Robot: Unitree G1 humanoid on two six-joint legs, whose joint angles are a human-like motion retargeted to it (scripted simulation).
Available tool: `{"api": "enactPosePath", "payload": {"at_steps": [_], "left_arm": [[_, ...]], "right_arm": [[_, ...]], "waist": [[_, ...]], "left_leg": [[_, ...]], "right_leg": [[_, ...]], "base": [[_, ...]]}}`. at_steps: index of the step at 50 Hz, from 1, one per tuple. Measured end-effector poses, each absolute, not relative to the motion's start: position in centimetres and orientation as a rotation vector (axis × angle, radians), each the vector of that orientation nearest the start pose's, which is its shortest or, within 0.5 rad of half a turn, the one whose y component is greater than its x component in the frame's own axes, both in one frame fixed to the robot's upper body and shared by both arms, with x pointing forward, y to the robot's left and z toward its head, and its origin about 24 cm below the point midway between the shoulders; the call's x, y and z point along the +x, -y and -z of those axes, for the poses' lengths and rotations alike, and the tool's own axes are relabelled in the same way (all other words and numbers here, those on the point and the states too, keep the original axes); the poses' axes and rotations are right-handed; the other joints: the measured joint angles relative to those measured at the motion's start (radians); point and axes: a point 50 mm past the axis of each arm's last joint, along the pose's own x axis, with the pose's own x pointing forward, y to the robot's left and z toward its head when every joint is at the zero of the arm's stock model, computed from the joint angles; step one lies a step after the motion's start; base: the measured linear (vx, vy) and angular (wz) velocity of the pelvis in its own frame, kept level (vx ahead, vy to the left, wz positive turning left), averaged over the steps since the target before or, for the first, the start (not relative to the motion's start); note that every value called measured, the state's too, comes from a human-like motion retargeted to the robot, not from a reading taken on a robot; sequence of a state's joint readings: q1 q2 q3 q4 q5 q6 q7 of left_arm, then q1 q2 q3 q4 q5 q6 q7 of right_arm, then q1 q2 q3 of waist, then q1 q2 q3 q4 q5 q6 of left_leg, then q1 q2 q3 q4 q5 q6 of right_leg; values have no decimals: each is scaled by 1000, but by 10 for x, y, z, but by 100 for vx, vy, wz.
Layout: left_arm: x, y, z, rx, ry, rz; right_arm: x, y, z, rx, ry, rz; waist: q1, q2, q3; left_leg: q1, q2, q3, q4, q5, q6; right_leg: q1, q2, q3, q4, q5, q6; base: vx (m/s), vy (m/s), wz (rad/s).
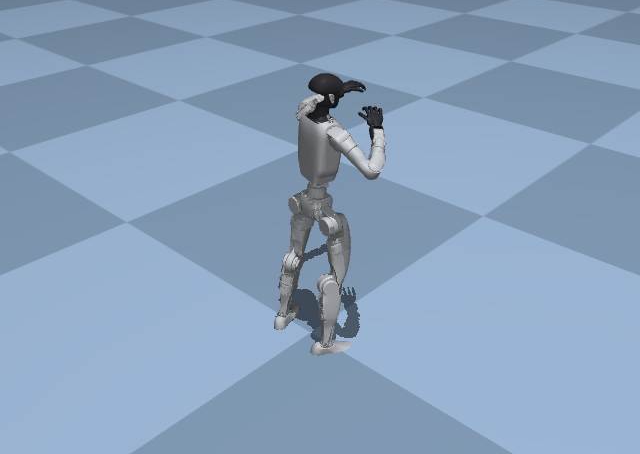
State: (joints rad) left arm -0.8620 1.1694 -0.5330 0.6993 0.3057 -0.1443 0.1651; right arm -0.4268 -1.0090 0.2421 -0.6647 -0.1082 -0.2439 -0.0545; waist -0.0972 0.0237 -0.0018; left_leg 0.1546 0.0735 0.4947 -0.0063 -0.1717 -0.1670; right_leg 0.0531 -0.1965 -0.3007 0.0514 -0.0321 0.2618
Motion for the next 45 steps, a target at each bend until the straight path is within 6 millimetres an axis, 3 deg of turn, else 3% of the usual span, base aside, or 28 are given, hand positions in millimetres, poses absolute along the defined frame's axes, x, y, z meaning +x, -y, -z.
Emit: {"api": "enactPosePath", "payload": {"at_steps": [2, 5, 10, 15, 19, 25, 29, 35, 40, 45], "left_arm": [[335, -356, -247, 1574, 77, -285], [335, -354, -246, 1573, 75, -257], [338, -307, -241, 1512, 300, -143], [326, -243, -221, 1391, 517, 55], [308, -203, -203, 1297, 593, 235], [286, -159, -185, 1211, 627, 489], [281, -138, -183, 1206, 667, 575], [299, -125, -202, 1236, 776, 448], [329, -126, -226, 1277, 768, 290], [362, -139, -244, 1322, 626, 188]], "right_arm": [[193, 121, -265, -988, 1188, -560], [193, 118, -263, -981, 1181, -583], [215, 120, -258, -1021, 1137, -505], [264, 126, -252, -1096, 1005, -345], [310, 133, -249, -1200, 861, -228], [368, 142, -241, -1380, 613, -131], [385, 141, -236, -1448, 513, -133], [375, 116, -242, -1422, 646, -167], [336, 91, -251, -1350, 851, -292], [291, 76, -255, -1258, 976, -450]], "waist": [[-12, 4, -2], [-11, 0, -4], [39, -27, -5], [118, -60, -3], [183, -85, -5], [253, -109, -15], [266, -114, -23], [231, -100, -13], [162, -75, 7], [69, -47, 18]], "left_leg": [[0, 3, 9, 2, 0, 0], [2, 4, 14, 5, -1, 0], [5, 1, -2, 8, -7, 1], [6, -9, -43, 7, -13, 6], [1, -13, -80, 4, -13, 7], [-13, -12, -123, 1, -8, 3], [-18, -11, -135, 1, -6, 2], [-9, -10, -121, 0, -6, 5], [10, -8, -82, 1, -11, 10], [27, -2, -30, 1, -15, 16]], "right_leg": [[-7, 3, 10, 2, 1, 0], [-11, 4, 16, 6, 2, 0], [0, -3, 3, 15, -4, 0], [26, -20, -36, 20, -12, 0], [47, -26, -74, 20, -17, -6], [65, -27, -120, 18, -20, -18], [68, -27, -133, 19, -21, -21], [65, -26, -118, 25, -23, -18], [57, -22, -77, 27, -22, -7], [39, -11, -25, 24, -17, 0]], "base": [[-1, -2, -32], [0, 0, -7], [0, 1, 15], [1, 3, 49], [0, 1, 57], [-1, -1, 46], [-1, -1, 13], [0, -1, -12], [-1, -1, -44], [0, -2, -60]]}}
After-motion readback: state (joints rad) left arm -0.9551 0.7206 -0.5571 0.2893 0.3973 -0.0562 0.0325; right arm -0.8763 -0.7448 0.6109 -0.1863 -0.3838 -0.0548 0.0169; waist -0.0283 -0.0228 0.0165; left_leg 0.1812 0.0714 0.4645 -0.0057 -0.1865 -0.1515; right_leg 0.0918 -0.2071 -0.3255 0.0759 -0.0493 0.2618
